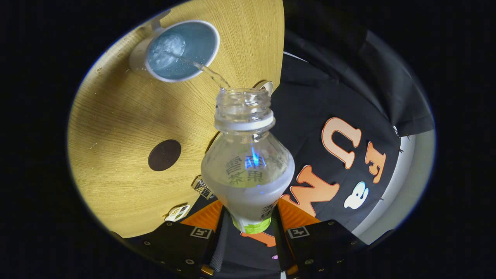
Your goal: Take the bottle from table, then pour the juice into the cup, finally place the bottle on the coaster
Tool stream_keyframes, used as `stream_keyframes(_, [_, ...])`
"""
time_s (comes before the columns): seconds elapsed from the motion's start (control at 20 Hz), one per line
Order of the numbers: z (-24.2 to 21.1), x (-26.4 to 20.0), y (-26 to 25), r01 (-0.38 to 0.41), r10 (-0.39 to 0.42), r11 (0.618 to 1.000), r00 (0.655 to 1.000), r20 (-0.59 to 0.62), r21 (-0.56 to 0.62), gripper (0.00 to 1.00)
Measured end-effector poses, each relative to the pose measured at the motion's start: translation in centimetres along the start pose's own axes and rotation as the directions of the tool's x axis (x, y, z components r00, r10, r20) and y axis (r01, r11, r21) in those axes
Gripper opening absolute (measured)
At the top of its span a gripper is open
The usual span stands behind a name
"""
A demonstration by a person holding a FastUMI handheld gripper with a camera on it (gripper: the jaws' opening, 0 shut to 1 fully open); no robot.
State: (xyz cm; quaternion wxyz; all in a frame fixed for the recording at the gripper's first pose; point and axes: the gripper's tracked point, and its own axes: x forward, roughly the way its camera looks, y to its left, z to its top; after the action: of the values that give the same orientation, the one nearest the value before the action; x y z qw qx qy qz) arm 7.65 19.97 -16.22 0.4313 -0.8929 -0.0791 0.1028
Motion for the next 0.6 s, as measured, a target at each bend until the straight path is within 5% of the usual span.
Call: stream_keyframes(0.6, [0.72,0.71,-0.56,0.006,-0.005,0.999,1.0,0.027,-0.053,0.55])
